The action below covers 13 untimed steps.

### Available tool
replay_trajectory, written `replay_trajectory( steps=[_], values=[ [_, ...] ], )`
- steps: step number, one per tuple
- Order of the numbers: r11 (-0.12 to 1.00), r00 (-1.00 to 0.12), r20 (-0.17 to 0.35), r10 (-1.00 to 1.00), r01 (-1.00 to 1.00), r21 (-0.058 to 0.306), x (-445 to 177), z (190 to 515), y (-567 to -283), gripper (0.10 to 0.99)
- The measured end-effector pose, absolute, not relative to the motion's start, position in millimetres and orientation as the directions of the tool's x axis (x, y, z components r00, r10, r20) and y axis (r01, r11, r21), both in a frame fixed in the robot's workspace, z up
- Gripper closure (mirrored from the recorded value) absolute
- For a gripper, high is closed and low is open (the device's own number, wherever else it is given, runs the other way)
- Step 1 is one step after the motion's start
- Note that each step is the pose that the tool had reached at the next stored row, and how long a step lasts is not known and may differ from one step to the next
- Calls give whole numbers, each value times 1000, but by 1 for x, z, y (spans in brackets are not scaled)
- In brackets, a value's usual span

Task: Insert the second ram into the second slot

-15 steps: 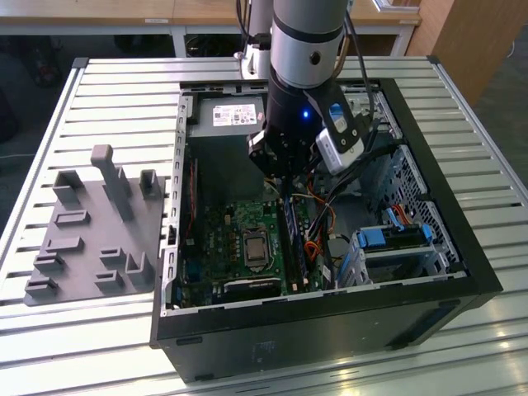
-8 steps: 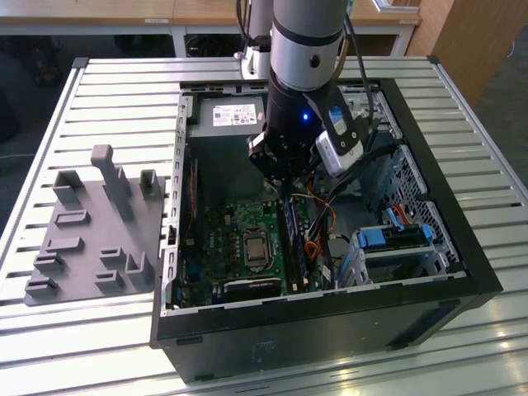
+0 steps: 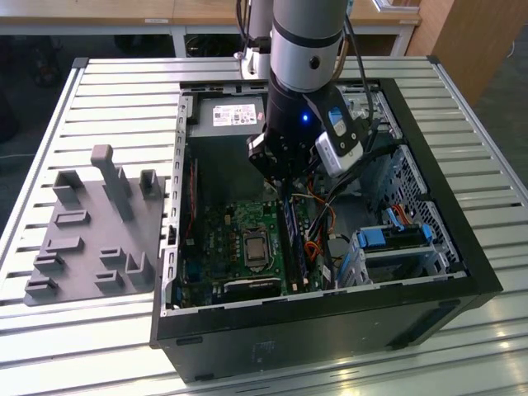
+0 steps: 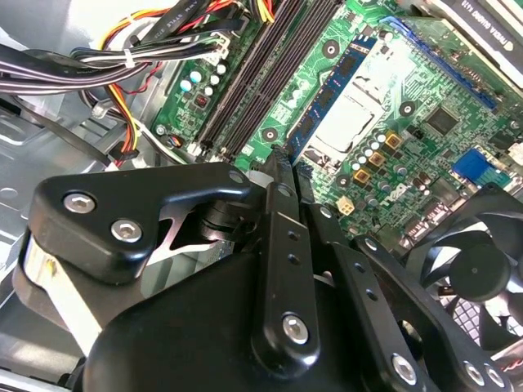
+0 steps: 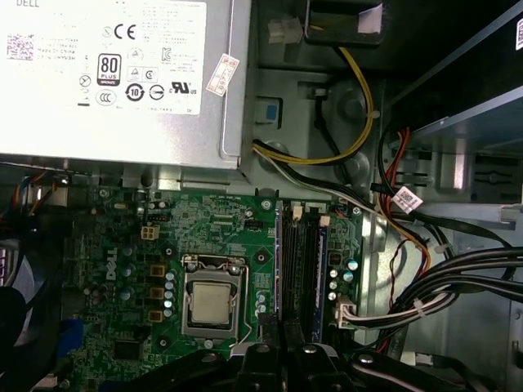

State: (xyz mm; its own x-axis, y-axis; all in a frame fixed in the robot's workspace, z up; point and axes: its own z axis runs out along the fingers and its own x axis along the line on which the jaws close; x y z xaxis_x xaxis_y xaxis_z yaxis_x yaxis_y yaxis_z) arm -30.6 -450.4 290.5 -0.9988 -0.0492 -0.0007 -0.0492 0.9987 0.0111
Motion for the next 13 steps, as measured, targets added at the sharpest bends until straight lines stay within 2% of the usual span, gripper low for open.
replay_trajectory(
  steps=[13],
  values=[
    [999,-999,-1,-49,-49,11,-31,286,-450,949]
  ],
)
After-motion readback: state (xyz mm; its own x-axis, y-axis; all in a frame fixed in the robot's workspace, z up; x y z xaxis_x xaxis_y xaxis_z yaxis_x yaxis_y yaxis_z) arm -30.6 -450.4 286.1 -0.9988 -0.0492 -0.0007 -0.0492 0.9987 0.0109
